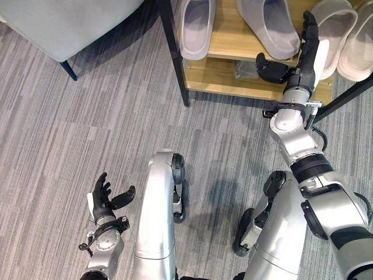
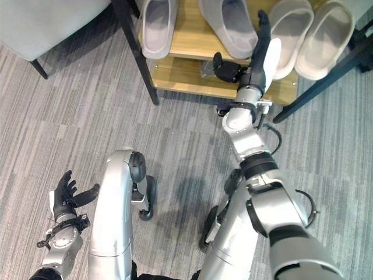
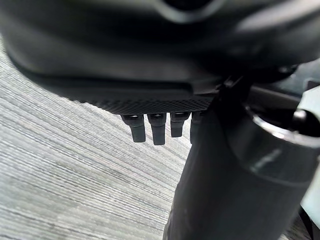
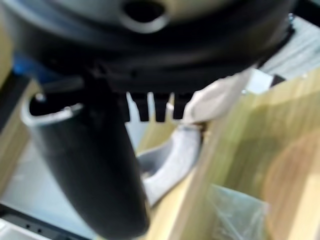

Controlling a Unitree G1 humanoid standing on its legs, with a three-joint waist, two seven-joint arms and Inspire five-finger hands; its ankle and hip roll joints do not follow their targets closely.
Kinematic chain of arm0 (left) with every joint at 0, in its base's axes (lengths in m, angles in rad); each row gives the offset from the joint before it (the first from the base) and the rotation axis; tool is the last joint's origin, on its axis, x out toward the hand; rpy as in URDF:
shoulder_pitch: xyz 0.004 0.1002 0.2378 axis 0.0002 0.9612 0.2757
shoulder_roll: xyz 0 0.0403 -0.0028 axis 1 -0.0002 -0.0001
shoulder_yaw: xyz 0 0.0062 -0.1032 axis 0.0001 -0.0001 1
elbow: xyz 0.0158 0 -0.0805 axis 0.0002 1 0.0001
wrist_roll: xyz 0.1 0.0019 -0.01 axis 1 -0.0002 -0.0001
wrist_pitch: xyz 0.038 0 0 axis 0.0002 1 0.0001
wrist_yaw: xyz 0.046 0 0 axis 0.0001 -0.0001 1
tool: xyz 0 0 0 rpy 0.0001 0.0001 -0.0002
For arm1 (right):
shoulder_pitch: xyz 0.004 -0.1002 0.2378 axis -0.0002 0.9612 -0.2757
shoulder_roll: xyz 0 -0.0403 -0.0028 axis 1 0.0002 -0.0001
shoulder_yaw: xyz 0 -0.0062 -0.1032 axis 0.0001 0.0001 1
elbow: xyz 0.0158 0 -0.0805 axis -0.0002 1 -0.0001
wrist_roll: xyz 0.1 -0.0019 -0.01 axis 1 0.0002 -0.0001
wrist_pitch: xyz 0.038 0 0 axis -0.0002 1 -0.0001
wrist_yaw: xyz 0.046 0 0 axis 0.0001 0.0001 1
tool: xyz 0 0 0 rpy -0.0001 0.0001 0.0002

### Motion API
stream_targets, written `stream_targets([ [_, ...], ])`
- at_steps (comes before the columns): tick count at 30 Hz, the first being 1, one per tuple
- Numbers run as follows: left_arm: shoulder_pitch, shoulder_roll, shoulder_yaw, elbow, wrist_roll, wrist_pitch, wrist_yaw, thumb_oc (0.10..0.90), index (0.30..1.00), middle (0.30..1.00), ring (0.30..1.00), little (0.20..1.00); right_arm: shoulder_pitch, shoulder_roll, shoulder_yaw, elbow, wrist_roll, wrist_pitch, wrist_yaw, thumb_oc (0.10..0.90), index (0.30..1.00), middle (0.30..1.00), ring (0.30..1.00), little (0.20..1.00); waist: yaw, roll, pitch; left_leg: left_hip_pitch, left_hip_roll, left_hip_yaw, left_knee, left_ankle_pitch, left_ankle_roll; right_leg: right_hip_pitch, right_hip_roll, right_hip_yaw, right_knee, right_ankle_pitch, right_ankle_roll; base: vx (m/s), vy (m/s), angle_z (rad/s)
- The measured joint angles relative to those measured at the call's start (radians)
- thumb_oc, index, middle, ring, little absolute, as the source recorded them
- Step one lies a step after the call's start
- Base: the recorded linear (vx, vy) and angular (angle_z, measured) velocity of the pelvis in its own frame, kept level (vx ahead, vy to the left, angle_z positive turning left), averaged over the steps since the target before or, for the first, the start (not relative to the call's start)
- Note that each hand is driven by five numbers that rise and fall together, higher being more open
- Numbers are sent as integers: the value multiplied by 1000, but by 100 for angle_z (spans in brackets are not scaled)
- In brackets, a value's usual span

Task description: Arrange the slippers neatly on the shoe rack.

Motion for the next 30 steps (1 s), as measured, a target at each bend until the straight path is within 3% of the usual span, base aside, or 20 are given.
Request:
stream_targets([
  [17,24,3,-1,-9,3,-1,-2,800,900,900,900,900,-102,27,75,105,92,-7,58,800,900,900,900,900,1,-5,3,-2,-16,-3,5,0,-1,-6,3,2,5,0,0,7,2,0],
  [24,5,7,-1,0,10,-1,-4,800,900,900,900,900,-99,49,117,34,109,-7,92,800,900,900,900,900,-7,-7,4,-5,-13,-2,5,-2,-3,-18,15,6,4,0,0,32,5,-5],
  [30,-23,7,-4,2,38,5,-4,800,900,900,900,900,12,152,85,-151,67,-2,89,800,900,900,900,900,-33,-9,5,-4,-13,-3,6,-5,-9,-22,19,8,5,0,0,12,0,-1],
])
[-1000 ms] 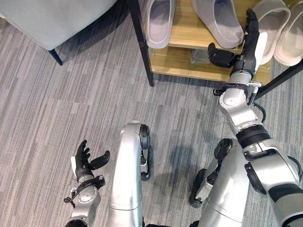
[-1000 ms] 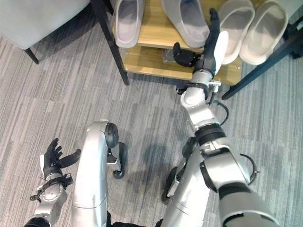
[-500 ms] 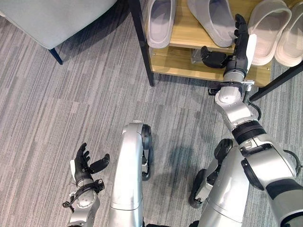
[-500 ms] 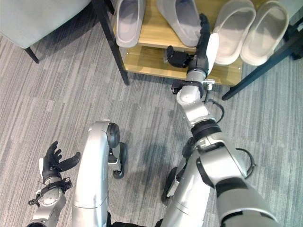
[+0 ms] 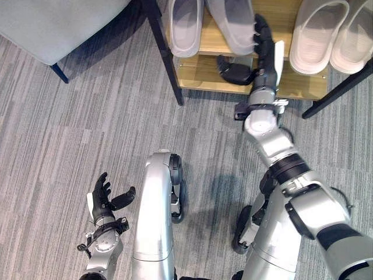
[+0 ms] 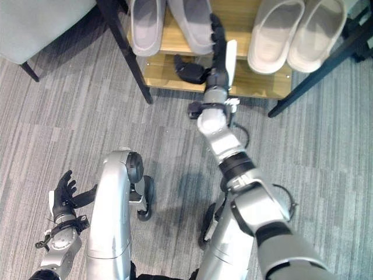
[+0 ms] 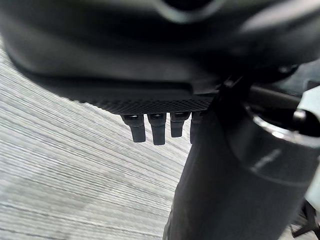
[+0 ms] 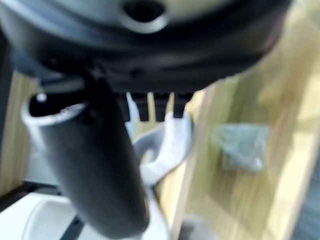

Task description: Arrange the slippers neatly on the shoe rack.

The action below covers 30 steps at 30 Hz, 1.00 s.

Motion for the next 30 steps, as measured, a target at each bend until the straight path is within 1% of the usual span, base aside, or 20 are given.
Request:
stream_targets([
  [1,-3,0,-1,0,3,2,0,800,900,900,900,900,24,15,-5,-35,-27,0,1,800,900,900,900,900,0,0,0,0,1,0,0,0,0,0,0,0,1,0,0,0,0,0],
  [6,-9,0,-18,-2,22,20,0,800,900,900,900,900,38,77,16,-37,-68,0,18,800,900,900,900,900,4,0,0,-1,-1,1,5,0,0,-2,0,2,6,0,-1,0,0,0],
  [11,-6,0,-22,-2,40,21,1,800,900,900,900,900,46,68,15,-51,-108,0,15,800,900,900,900,900,20,1,0,-1,-1,3,8,0,0,0,-1,5,8,0,0,0,0,0],
  [14,3,0,-21,0,43,21,9,800,900,900,900,900,95,48,-25,-150,-190,0,-6,800,900,900,900,900,28,1,1,-2,-2,4,8,0,0,0,-1,7,8,0,0,0,0,0],
  [16,15,0,-19,-2,70,21,15,800,900,900,900,900,152,16,-59,-259,-298,4,-20,800,900,900,900,900,30,0,2,-3,-3,5,8,0,0,-1,0,8,8,0,0,0,0,0],
  [17,25,0,-18,1,79,21,23,800,900,900,900,900,168,6,-71,-295,-346,4,-38,800,900,900,900,900,24,-1,2,-3,-2,6,8,-1,0,-1,0,9,7,0,0,0,0,0],
  [18,27,0,-18,1,81,21,23,800,900,900,900,900,178,-1,-82,-307,-377,5,-49,800,900,900,900,900,21,-1,2,-3,-2,7,8,-1,0,-1,0,10,7,0,0,0,0,0],
  [19,28,-1,-18,0,89,21,26,800,900,900,900,900,191,-15,-104,-314,-436,8,-68,800,900,900,900,900,21,-1,2,-3,-2,7,7,-1,0,-1,0,10,8,0,0,0,0,0],
  [21,30,-1,-18,-2,106,21,33,800,900,900,900,900,220,-16,-156,-317,-502,27,-99,800,900,900,900,900,19,-2,2,-3,-2,7,6,-1,0,-2,-1,10,7,0,0,0,0,0],
  [24,39,-2,-18,-3,121,21,48,800,900,900,900,900,240,-6,-191,-271,-487,46,-140,800,900,900,900,900,2,-2,2,-3,-2,8,5,-1,0,-4,0,10,7,0,1,0,0,0],
  [27,39,-2,-19,-3,133,21,48,800,900,900,900,900,235,-2,-210,-172,-444,45,-161,800,900,900,900,900,1,-2,2,-2,-3,7,5,-1,0,-4,0,10,8,0,0,0,0,0],
  [28,39,-2,-19,-3,133,21,48,800,900,900,900,900,235,-2,-210,-172,-444,45,-161,800,900,900,900,900,1,-2,2,-2,-3,7,5,-1,0,-4,0,10,8,0,0,0,0,0],
  [29,40,-2,-19,-2,138,21,48,800,900,900,900,900,232,-3,-215,-110,-384,44,-162,800,900,900,900,900,2,-2,2,-2,-3,7,6,-1,0,-4,0,10,8,0,0,0,0,0],
  [30,42,-2,-19,-3,138,21,47,800,900,900,900,900,227,-3,-216,-87,-366,44,-162,800,900,900,900,900,4,-2,2,-2,-3,7,7,-1,0,-4,1,10,9,0,0,0,0,0],
])
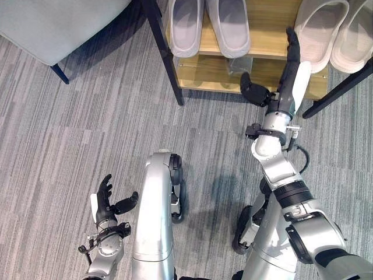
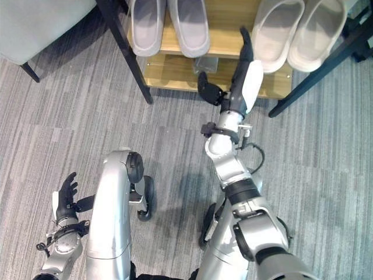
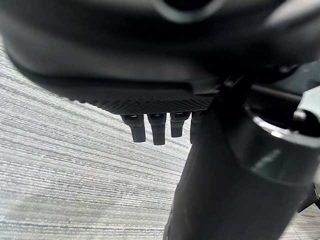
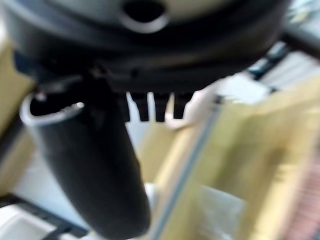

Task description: Arrange the slippers neatly on the shoe rack.

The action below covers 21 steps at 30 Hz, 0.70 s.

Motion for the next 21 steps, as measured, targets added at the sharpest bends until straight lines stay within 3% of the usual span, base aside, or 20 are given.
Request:
stream_targets([
  [5,17,1,1,0,-1,-1,-3,800,900,900,900,900,-61,-8,9,114,34,-1,3,800,900,900,900,900,15,0,0,-1,-2,0,4,0,0,1,-2,3,7,0,0,-1,4,2],
  [21,47,3,-1,-7,1,-2,-5,800,900,900,900,900,-179,-4,105,155,66,-1,28,800,900,900,900,900,53,0,0,-3,-10,1,10,0,0,0,-2,7,13,0,1,0,1,0],
])
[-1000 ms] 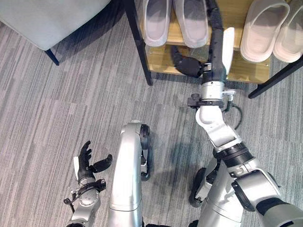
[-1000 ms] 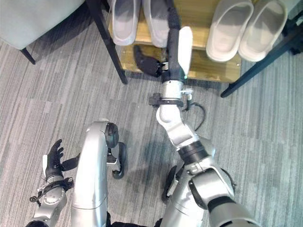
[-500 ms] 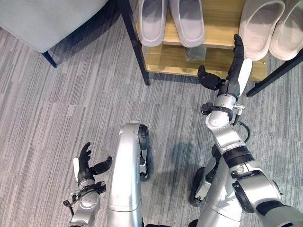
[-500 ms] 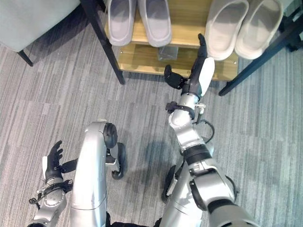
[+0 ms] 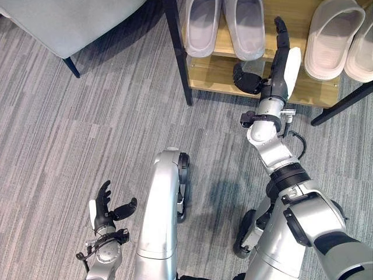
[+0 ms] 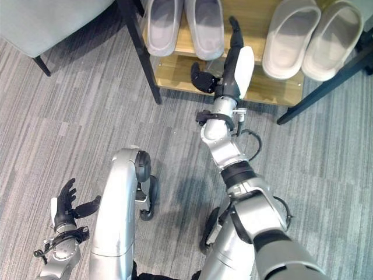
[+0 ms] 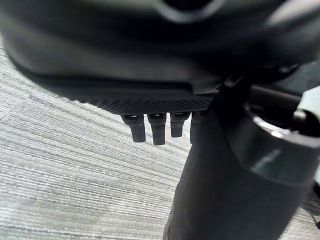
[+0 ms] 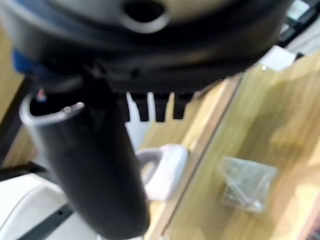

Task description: Arrange the slippers neatly on the shoe rack.

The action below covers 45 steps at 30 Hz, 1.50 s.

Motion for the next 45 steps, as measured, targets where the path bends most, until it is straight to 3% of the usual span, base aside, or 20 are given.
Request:
stream_targets([
  [4,3,4,-1,-12,-2,-3,-4,800,900,900,900,900,-25,4,20,78,46,-1,18,800,900,900,900,900,1,0,0,1,-2,-1,0,0,0,1,-1,0,1,0,0,0,0,0],
  [26,16,15,-1,-10,-4,-5,-30,800,900,900,900,900,-39,28,94,71,76,-1,82,800,900,900,900,900,-1,1,1,2,-5,-1,3,-2,-4,-1,1,2,7,0,0,0,0,0],
  [36,14,17,-3,0,-17,-5,-42,800,900,900,900,900,-66,81,158,75,79,16,122,800,900,900,900,900,-4,2,1,2,-5,-1,9,-3,-7,-5,2,6,19,0,0,0,0,0],
  [42,11,17,-9,13,-22,-5,-42,800,900,900,900,900,-66,75,153,70,79,18,126,800,900,900,900,900,-7,2,1,2,-5,-1,8,-4,-9,-6,3,7,19,0,0,0,0,0],
  [45,9,17,-13,20,-22,-4,-47,800,900,900,900,900,-65,40,160,62,13,28,125,800,900,900,900,900,-7,2,1,1,-5,0,9,-4,-9,-7,2,8,20,0,0,0,0,0],
])
